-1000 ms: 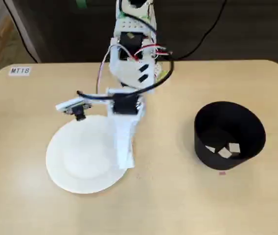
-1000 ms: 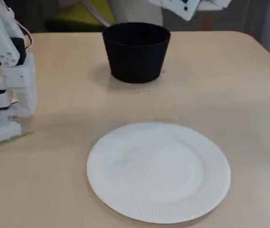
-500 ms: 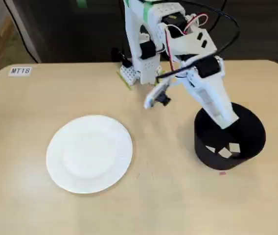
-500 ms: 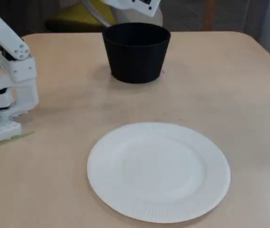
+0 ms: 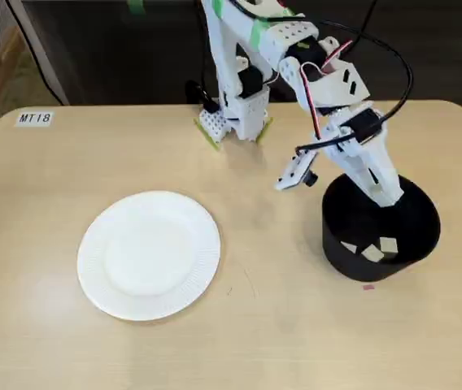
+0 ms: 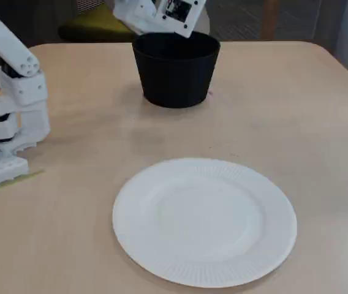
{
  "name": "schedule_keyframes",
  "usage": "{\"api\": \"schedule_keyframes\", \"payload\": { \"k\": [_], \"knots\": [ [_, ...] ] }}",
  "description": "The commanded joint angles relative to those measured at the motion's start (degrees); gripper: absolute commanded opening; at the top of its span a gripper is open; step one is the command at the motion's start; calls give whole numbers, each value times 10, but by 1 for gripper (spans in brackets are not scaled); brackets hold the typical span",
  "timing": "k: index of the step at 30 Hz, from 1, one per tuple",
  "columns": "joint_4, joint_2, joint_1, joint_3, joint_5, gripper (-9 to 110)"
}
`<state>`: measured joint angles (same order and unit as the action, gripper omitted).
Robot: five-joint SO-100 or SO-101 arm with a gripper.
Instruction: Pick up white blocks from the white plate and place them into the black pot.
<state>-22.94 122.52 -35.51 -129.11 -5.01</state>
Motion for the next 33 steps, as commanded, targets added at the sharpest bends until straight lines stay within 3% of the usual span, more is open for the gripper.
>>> {"api": "schedule_keyframes", "payload": {
  "k": [1, 5, 8, 12, 18, 22, 28, 33],
  "knots": [
    [-9, 39, 19, 0, -14, 35],
    [-16, 63, 28, 0, -17, 29],
    [-23, 92, 38, 5, 2, -2],
    [-105, 155, 80, 62, -16, -2],
    [-286, 282, 240, 156, -22, -2],
    [-366, 427, 310, 83, -15, -2],
    [-383, 624, 287, -129, 14, -2],
    [-400, 638, 291, -214, -6, -2]
  ]
}}
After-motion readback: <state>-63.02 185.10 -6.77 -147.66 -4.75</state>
